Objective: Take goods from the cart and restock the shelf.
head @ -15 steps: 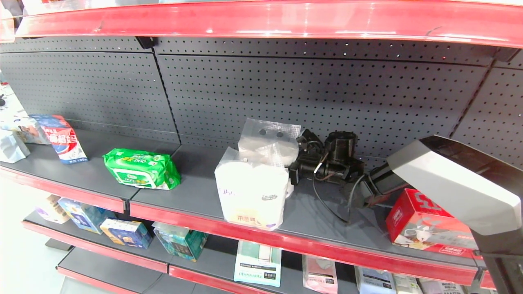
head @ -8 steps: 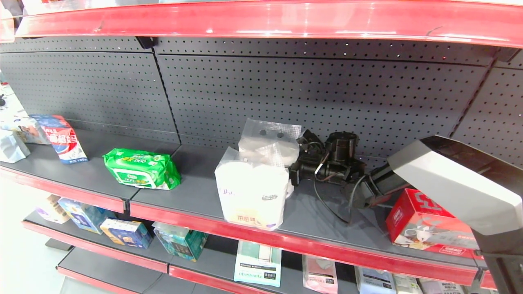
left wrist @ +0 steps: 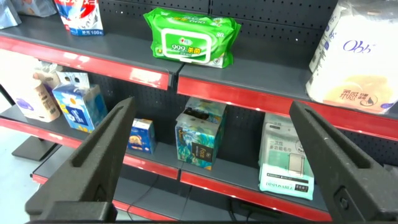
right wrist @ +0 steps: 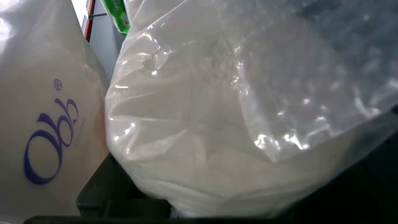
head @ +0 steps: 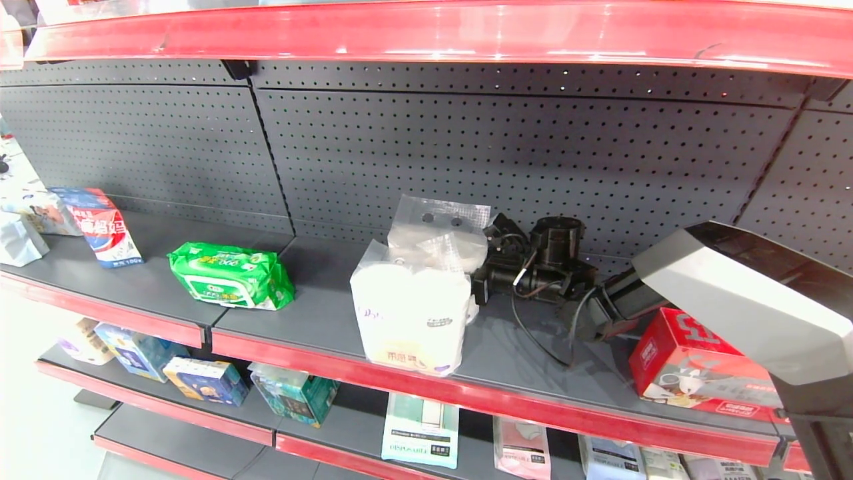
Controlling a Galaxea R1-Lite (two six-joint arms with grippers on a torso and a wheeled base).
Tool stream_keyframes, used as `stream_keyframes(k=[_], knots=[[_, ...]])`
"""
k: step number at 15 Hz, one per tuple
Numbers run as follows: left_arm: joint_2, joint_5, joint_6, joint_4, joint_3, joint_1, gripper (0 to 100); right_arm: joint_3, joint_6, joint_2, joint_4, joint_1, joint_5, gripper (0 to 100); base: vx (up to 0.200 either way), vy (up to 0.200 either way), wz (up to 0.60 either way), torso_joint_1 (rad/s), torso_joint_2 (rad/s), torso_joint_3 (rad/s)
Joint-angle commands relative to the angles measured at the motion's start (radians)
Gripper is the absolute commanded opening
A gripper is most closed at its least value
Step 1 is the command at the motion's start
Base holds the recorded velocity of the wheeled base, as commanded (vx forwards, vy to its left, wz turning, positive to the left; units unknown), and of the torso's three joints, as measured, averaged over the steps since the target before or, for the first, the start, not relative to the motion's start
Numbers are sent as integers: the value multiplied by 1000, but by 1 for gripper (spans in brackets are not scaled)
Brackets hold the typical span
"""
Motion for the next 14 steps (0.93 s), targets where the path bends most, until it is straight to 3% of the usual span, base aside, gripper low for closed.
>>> stream_keyframes(k=[1,2,3,10,14], knots=[[0,1,-1,0,0,0,100,0,-2,1,1,1,0,0,0,0,0,0,0,0],[0,1,-1,0,0,0,100,0,0,1,1,1,-3,0,0,0,0,0,0,0],[0,1,-1,0,0,0,100,1,1,1,1,1,-3,100,0,0,0,0,0,0],[0,1,-1,0,0,0,100,4,12,-28,1,-13,-4,100,0,0,0,0,0,0],[0,1,-1,0,0,0,100,109,6,-100,1,-41,-1,100,0,0,0,0,0,0]])
